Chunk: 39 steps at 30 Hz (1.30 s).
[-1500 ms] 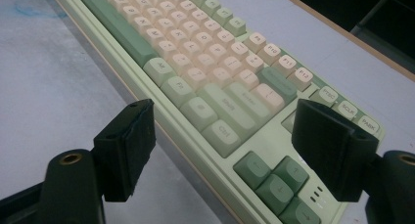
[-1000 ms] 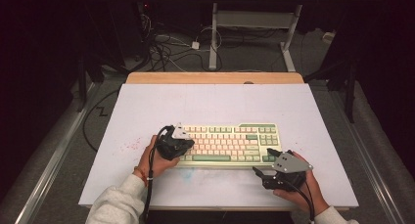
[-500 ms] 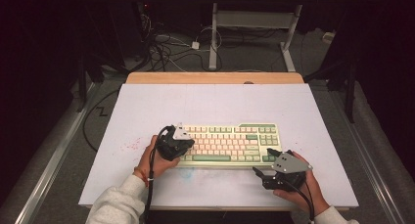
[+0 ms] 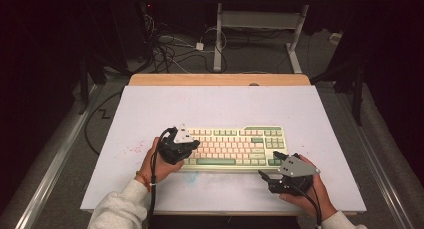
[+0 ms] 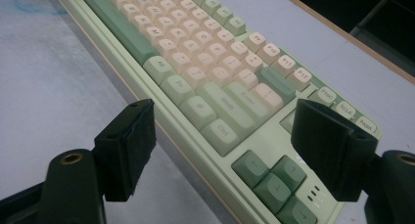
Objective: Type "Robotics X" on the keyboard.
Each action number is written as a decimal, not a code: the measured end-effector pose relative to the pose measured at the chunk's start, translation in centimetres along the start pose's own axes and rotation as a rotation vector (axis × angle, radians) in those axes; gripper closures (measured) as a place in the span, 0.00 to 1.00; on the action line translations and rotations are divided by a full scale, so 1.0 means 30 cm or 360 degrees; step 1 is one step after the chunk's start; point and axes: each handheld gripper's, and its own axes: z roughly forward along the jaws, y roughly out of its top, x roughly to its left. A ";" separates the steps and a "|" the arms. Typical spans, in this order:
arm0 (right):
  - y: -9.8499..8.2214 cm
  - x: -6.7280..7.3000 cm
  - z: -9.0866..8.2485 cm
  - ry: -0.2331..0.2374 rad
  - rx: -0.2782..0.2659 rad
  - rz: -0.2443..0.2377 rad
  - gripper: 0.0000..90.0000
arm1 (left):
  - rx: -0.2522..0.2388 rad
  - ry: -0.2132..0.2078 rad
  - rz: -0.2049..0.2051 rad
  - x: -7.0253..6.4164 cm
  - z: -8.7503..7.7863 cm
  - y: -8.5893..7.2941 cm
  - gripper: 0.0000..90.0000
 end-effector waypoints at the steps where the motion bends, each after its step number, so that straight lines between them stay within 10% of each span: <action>1: 0.000 0.000 0.000 0.0000 0.0001 -0.0001 0.28 | -0.0008 0.0000 0.0000 -0.002 -0.002 0.002 0.95; 39: -0.002 0.003 0.005 0.0011 0.0010 -0.0006 0.28 | 0.0006 -0.0152 0.0150 -0.112 0.030 0.043 0.97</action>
